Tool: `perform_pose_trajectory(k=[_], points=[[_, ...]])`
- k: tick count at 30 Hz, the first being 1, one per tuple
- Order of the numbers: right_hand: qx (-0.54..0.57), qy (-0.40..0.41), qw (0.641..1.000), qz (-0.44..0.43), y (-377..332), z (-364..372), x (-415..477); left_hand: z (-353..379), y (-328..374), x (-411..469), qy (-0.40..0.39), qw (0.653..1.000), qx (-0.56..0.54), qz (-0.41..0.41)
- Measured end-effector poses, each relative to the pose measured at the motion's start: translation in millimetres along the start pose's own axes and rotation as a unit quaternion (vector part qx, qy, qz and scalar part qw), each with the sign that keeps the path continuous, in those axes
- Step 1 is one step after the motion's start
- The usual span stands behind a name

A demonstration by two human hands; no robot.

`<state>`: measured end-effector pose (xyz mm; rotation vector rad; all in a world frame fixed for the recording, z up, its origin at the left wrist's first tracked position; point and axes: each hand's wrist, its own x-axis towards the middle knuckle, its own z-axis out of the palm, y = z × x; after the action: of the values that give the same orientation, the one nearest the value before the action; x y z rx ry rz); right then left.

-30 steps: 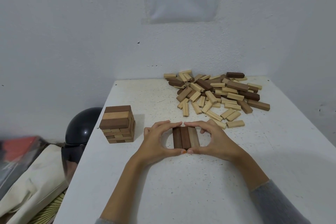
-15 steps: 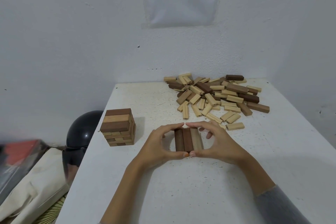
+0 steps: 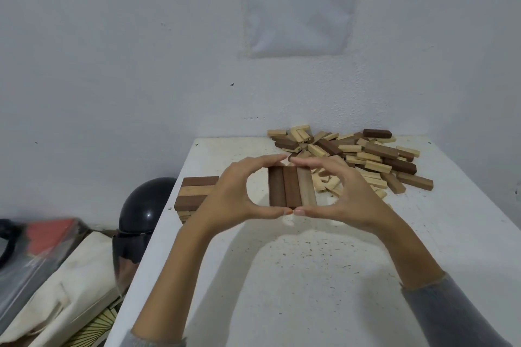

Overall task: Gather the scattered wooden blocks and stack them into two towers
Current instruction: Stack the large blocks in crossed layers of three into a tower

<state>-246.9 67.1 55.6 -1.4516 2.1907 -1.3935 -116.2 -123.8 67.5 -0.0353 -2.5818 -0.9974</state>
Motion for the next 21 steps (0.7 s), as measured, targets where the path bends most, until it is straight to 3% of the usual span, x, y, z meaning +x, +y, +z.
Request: perform_pose_trajectory(k=[21], points=[[0.037,-0.049,0.998,-0.003,-28.3,103.5,71.6,-90.8,-67.5,-44.1,0.004,0.993,-0.009,-0.119]])
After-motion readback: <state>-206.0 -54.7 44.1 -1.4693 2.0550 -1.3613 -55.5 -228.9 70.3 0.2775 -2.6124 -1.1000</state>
